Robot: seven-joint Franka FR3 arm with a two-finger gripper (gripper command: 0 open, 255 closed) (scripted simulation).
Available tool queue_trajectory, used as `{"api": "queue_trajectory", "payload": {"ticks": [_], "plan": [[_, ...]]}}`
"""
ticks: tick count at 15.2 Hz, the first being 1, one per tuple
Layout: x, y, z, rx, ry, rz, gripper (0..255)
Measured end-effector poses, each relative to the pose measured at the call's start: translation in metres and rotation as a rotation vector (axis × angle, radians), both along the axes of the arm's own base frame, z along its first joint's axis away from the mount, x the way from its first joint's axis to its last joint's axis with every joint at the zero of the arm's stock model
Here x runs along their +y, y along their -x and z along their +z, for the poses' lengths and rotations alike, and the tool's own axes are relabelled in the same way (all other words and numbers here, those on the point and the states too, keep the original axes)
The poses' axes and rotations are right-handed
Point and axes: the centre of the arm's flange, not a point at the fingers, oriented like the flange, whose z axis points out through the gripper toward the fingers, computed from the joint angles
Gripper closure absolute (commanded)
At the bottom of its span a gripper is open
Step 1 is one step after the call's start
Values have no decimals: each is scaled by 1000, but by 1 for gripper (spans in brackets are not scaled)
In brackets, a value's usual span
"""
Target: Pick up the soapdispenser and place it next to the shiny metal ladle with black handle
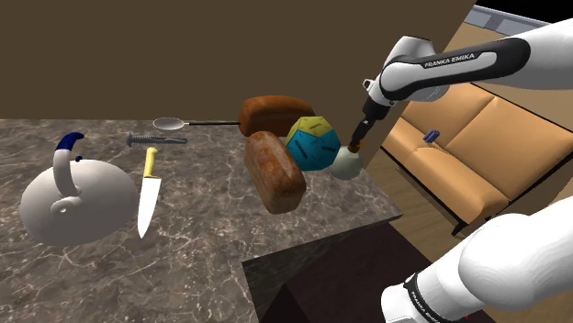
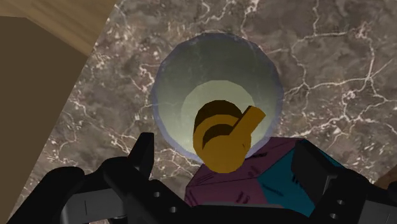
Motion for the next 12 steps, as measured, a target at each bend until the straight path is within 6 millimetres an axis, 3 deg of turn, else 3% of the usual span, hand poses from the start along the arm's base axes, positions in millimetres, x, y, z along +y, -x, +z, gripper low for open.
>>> {"api": "queue_trajectory", "payload": {"ticks": [3,9,10,12], "plan": [[-1,0,-16,0,0,0,0],[-2,0,-20,0,0,0,0],[-2,0,-20,0,0,0,255],[-2,0,-20,-1,0,0,255]]}}
